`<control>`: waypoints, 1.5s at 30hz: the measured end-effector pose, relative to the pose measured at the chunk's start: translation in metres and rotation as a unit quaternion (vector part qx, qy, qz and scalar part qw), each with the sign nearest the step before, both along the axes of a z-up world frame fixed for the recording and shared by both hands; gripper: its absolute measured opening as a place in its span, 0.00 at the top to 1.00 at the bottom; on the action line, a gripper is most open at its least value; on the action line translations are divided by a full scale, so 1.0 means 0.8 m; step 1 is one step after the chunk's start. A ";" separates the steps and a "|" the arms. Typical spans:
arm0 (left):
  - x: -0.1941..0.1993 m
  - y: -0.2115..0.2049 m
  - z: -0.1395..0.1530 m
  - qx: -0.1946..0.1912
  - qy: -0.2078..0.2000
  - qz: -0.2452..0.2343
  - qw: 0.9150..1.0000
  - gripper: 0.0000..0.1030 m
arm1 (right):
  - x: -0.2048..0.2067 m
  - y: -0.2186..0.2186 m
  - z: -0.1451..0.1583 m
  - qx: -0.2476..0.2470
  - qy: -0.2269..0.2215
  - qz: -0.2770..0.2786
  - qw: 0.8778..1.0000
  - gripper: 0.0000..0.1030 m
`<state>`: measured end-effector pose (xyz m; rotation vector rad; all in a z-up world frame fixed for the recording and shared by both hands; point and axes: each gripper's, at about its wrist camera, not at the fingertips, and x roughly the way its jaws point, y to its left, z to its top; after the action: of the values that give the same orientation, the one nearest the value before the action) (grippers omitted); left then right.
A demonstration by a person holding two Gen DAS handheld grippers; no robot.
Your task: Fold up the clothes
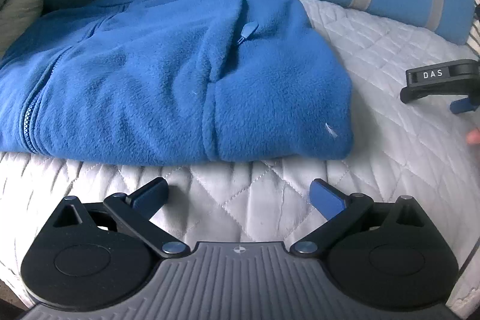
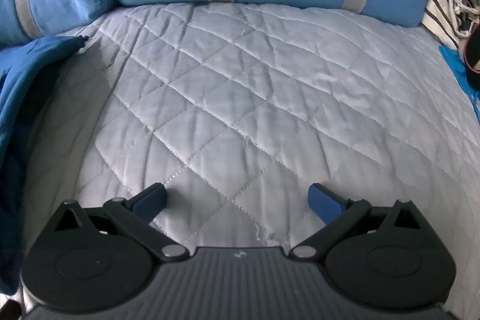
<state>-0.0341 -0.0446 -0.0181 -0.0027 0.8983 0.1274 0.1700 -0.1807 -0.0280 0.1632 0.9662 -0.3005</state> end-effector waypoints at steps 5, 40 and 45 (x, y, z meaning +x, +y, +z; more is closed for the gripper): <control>0.000 -0.005 -0.002 0.006 -0.014 0.000 1.000 0.00 | 0.002 0.003 -0.001 -0.006 -0.001 -0.014 1.000 0.00; 0.007 -0.004 -0.003 0.002 -0.012 0.011 1.000 0.00 | -0.010 0.002 -0.005 -0.013 -0.035 0.003 0.999 0.00; 0.008 -0.004 -0.003 0.002 -0.011 0.011 1.000 0.00 | -0.011 0.002 -0.005 -0.014 -0.036 0.003 0.999 0.00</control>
<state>-0.0280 -0.0480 -0.0202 -0.0104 0.8759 0.1498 0.1614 -0.1795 -0.0320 0.1441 0.8909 -0.3001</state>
